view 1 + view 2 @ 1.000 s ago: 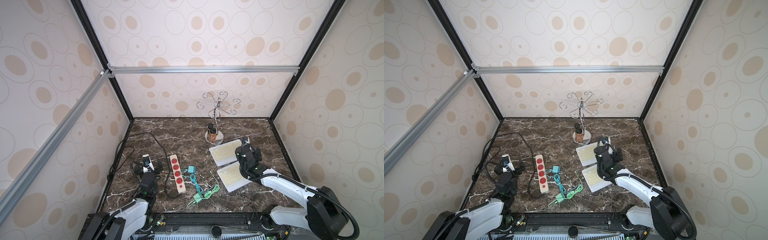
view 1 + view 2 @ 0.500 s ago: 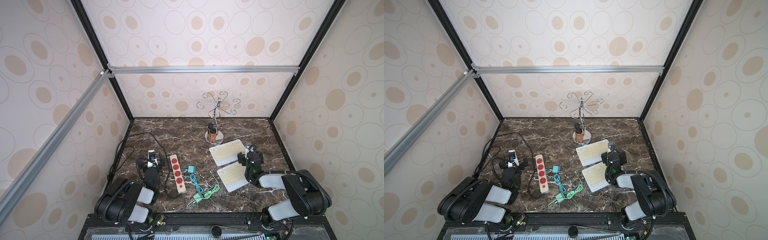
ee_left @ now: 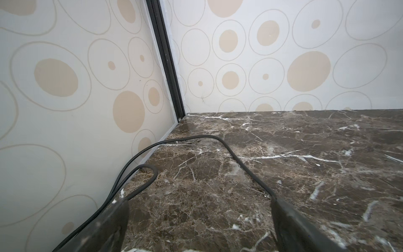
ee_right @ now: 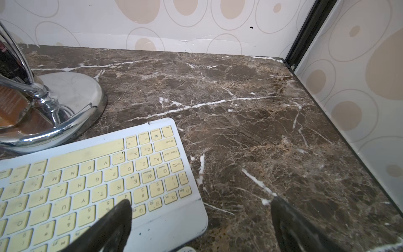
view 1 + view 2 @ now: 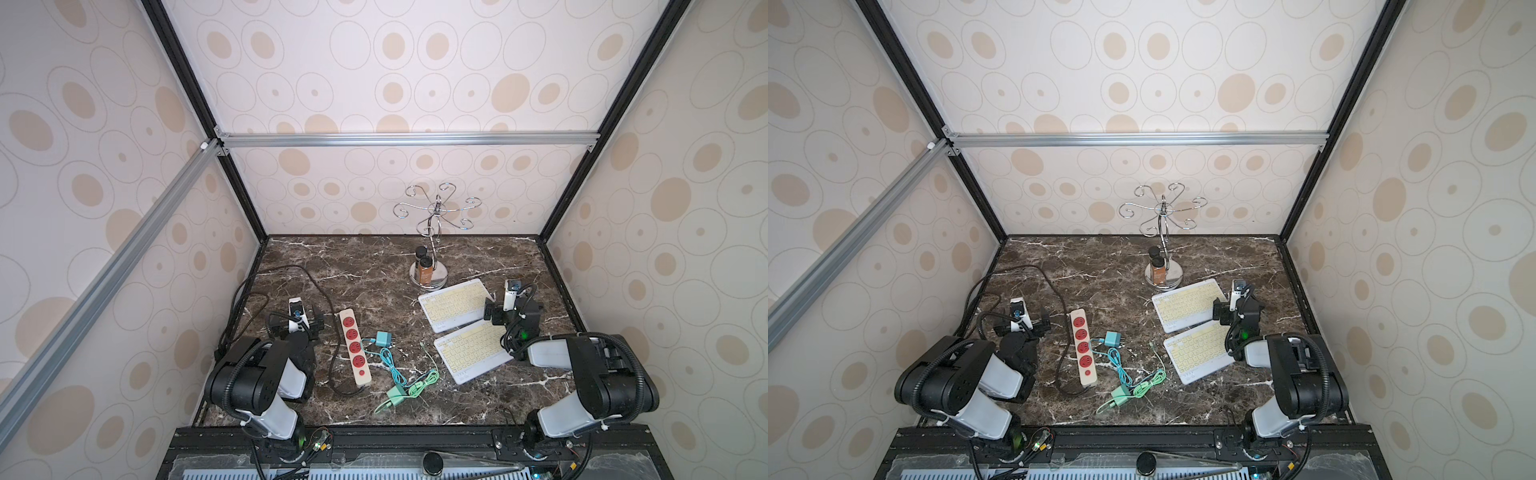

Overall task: Unplug the wireless keyboard
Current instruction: Reset both arms

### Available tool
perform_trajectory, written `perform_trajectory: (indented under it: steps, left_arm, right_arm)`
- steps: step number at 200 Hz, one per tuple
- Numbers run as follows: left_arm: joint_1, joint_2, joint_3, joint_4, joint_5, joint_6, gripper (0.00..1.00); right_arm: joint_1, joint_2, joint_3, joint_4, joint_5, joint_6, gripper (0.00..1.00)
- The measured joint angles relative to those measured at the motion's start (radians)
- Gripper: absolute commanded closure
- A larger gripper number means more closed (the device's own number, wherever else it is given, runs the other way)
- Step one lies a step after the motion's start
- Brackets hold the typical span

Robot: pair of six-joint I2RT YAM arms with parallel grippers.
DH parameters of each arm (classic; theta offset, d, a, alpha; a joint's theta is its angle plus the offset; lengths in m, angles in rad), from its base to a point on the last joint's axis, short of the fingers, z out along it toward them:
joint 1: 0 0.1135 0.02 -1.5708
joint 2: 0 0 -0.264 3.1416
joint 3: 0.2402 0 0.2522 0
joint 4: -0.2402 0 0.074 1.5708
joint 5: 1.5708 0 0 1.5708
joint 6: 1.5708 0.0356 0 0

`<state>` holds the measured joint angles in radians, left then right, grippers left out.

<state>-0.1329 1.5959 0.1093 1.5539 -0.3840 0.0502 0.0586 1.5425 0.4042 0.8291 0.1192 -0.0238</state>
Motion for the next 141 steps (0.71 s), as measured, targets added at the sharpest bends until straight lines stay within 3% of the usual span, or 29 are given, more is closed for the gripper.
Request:
perform_trajectory:
  steps: [45,141]
  left_arm:
    - [0.077,-0.005,0.094,-0.119,0.084,-0.065,0.00]
    - [0.068,-0.005,0.087,-0.150,0.200,-0.058,0.00]
  right_arm:
    - [0.000,0.000,0.001,-0.022,-0.015,0.001,0.00]
    - [0.000,0.000,0.002,-0.033,-0.015,0.001,0.00]
